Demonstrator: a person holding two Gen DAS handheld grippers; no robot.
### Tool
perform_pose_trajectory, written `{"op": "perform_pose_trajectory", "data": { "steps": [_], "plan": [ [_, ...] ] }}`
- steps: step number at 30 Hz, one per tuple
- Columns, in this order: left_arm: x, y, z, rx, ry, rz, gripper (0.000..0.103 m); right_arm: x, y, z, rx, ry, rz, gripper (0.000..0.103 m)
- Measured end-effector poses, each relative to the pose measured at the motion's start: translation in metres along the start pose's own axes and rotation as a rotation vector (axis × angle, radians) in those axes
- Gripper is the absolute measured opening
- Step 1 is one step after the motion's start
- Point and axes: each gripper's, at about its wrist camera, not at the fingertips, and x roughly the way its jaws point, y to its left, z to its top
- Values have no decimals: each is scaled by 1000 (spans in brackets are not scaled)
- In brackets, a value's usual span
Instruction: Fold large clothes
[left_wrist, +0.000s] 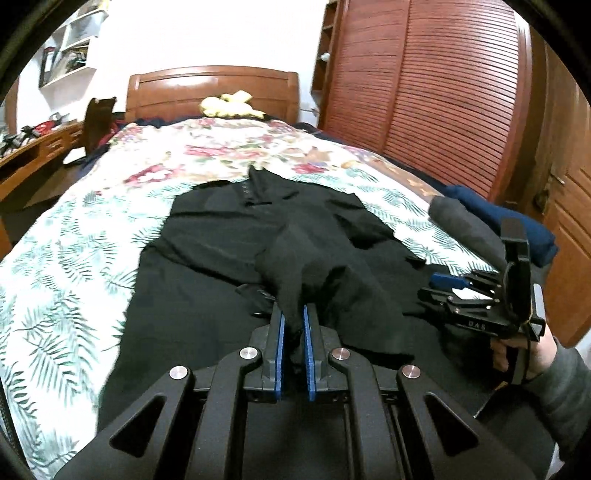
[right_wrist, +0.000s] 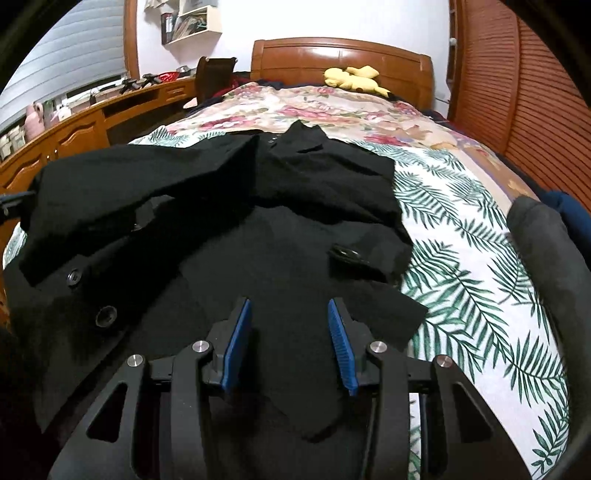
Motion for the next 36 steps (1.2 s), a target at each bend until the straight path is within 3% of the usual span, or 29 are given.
{"op": "perform_pose_trajectory", "data": {
  "steps": [7, 14, 19, 23, 24, 29, 36],
  "plan": [
    [-28, 28, -11, -37, -29, 78, 9, 10, 12, 3, -35, 14, -8, 44],
    [-43, 28, -22, -30, -49, 130, 9, 12, 13, 5, -31, 16, -8, 44],
    [-44, 24, -22, -29, -56, 153, 15, 11, 15, 6, -16, 7, 4, 44],
    [-55, 30, -25, -38, -84, 141, 45, 12, 18, 7, -23, 2, 11, 44],
    [-55, 32, -26, -36, -86, 137, 49, 12, 20, 7, -25, 2, 12, 44],
    [-53, 34, -30, -12, -73, 135, 55, 12, 21, 7, -25, -1, 17, 44],
    [-70, 35, -31, -34, -88, 155, 55, 10, 22, 7, -17, -1, 21, 44]
  ]
}}
